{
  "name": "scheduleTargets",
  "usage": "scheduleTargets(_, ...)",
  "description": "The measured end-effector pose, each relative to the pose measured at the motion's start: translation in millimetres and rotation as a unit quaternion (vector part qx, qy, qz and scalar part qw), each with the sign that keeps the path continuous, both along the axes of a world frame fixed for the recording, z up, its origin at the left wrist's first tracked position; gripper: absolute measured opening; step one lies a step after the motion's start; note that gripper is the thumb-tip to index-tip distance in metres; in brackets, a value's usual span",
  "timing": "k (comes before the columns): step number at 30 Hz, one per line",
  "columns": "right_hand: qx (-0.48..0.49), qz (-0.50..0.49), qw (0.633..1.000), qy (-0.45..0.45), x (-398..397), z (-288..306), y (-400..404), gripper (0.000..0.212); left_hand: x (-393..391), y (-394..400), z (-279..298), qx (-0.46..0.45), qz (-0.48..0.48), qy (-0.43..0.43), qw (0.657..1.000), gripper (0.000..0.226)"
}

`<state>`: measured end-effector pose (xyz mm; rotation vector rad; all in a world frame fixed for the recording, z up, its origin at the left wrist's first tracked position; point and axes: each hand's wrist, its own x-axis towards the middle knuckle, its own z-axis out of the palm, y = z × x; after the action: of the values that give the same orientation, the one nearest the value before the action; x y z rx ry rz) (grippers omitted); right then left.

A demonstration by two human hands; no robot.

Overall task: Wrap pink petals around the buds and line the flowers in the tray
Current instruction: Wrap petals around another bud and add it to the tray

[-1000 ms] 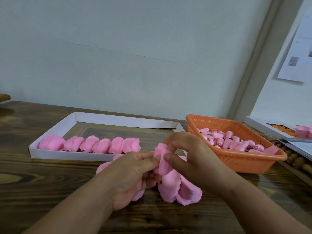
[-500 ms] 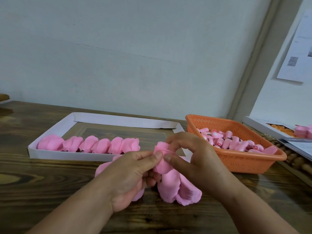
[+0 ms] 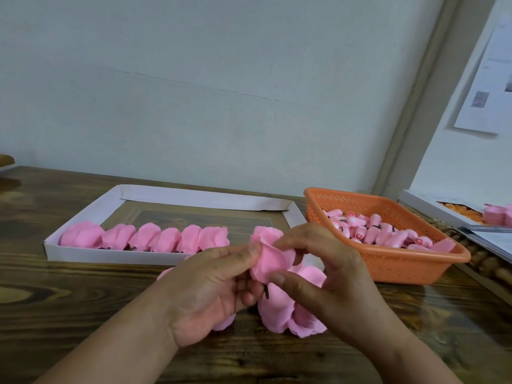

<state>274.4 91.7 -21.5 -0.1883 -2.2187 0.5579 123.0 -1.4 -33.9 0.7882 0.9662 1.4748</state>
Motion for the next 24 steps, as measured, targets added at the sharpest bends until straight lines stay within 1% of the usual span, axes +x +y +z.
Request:
scheduleTargets(1, -0.019, 0.005, 1.0, -0.006, 1, 2, 1, 0.022, 0, 0, -1, 0.001, -0.003, 0.005, 1.0, 0.021)
scheduleTargets(3, -0.094, 0.031, 0.995, 0.003, 1, 2, 3, 0.015, -1, 1, -1, 0.005, -0.01, 0.009, 1.0, 0.023)
scheduleTargets(6, -0.212, 0.063, 0.974, 0.044, 0, 0, 4, 0.009, 0, 1, -1, 0.006, -0.017, 0.017, 1.0, 0.031)
scheduleTargets(7, -0.231, 0.065, 0.969, 0.05, -1, -1, 4, 0.009, 0, 0, -1, 0.005, -0.018, 0.02, 1.0, 0.036)
scheduleTargets(9, -0.23, 0.061, 0.97, 0.048, -3, -2, 4, 0.009, 1, 0, -1, 0.005, -0.017, 0.023, 1.0, 0.044)
scheduleTargets(10, -0.224, 0.056, 0.972, 0.046, -4, -1, 3, 0.008, 1, -1, -1, 0.007, -0.017, 0.025, 1.0, 0.044)
scheduleTargets(13, -0.192, 0.035, 0.979, 0.057, -8, 1, 0, 0.007, 3, -3, 1, 0.015, -0.027, 0.039, 0.999, 0.027)
scheduleTargets(15, -0.162, 0.009, 0.985, 0.062, -9, 2, -2, 0.009, 4, -4, 3, 0.017, -0.031, 0.05, 0.998, 0.022)
scheduleTargets(17, -0.157, -0.017, 0.985, 0.072, -10, 1, -2, 0.017, 4, -4, 4, 0.017, -0.034, 0.057, 0.998, 0.021)
scheduleTargets(19, -0.181, -0.036, 0.979, 0.086, -12, 1, -3, 0.024, 5, -4, 5, 0.016, -0.041, 0.058, 0.997, 0.02)
scheduleTargets(21, -0.196, -0.052, 0.975, 0.092, -14, 0, -3, 0.024, 6, -4, 4, 0.016, -0.047, 0.06, 0.997, 0.02)
scheduleTargets(24, -0.164, -0.059, 0.981, 0.084, -13, -1, -4, 0.022, 5, -5, 4, 0.011, -0.046, 0.058, 0.997, 0.02)
